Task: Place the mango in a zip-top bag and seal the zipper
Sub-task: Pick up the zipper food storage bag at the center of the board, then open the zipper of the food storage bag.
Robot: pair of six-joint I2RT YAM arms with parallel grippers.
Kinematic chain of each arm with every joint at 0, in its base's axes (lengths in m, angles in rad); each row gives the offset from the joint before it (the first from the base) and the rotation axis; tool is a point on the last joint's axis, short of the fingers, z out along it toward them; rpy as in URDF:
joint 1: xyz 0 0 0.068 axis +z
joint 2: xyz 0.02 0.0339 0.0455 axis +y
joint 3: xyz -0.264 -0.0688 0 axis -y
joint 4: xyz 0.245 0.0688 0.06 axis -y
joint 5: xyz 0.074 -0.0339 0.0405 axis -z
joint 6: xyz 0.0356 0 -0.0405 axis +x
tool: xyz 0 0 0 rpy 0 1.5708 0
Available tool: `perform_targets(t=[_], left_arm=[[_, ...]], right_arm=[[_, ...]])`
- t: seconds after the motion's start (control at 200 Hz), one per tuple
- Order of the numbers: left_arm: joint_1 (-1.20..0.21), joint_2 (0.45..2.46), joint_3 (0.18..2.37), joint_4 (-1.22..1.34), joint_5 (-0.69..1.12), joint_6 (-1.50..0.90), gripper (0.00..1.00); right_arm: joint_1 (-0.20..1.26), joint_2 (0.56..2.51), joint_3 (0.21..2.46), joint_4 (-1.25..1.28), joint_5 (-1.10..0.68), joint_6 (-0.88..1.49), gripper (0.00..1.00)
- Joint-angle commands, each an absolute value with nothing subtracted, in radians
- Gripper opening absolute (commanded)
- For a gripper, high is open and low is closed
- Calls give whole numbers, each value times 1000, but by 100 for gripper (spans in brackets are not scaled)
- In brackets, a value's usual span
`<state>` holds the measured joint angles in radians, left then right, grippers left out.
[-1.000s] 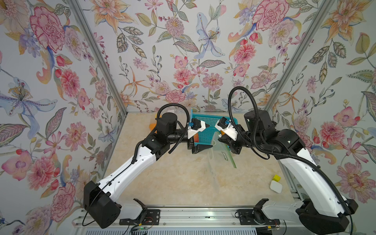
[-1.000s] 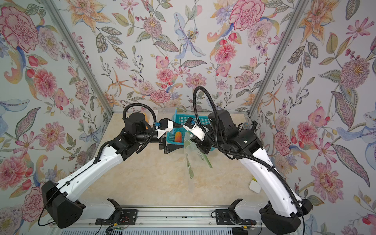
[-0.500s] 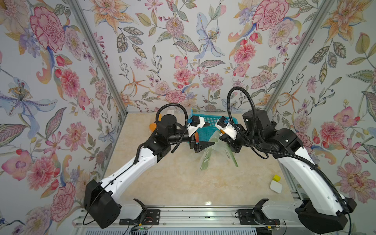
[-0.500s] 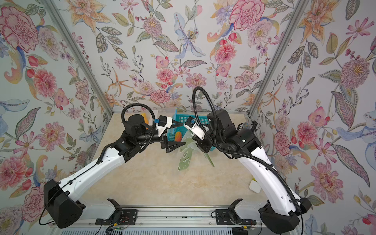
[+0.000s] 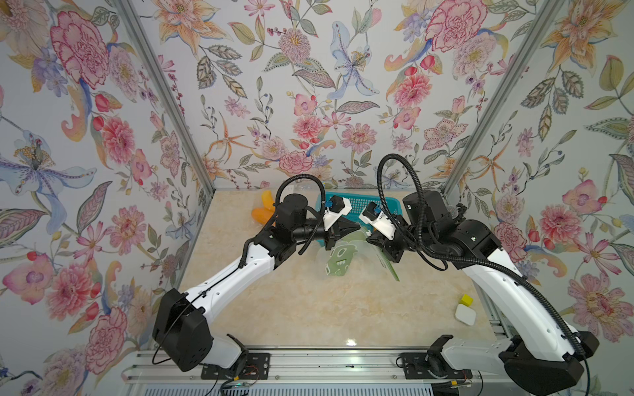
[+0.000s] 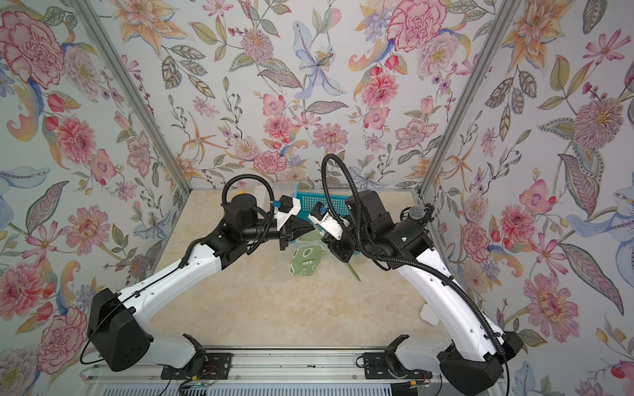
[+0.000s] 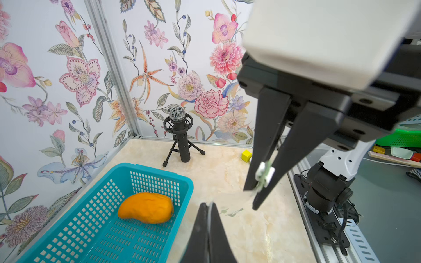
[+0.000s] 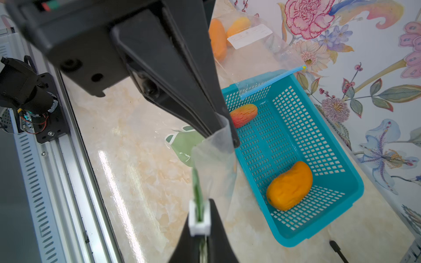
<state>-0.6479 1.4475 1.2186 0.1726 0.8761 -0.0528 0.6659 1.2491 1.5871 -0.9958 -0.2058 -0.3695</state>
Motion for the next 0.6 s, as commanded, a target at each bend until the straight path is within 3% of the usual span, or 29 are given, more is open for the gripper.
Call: perform_targets(t=[0.0,0.08,0.225,0.355,0.45,0.54,0.596], left_arm=[[-617,1418,1194,245,922,-64,0],[-586,1400,1187,255,981,-49,0],[-550,1375,1207,206,1035,-8,0],[-542,1383,1241,162,973,-52,0],[-541,1380,1240,167,875,-133,0],[-541,1361,1227,174,773,-208,0],[-541,1348,1215,191,720,-259,0]], right_arm=[[631,1158,1534,-955,-279,-345,47],[575,1086,1465,-905,-323,-324,58],[443,943,1335,-821,-439,-265,62],[436,853,1211,-689,-415,-143,65],[524,804,1079,-536,-228,-6,56],[683,741,936,-380,29,106,54],[746,713,862,-292,96,158,55]])
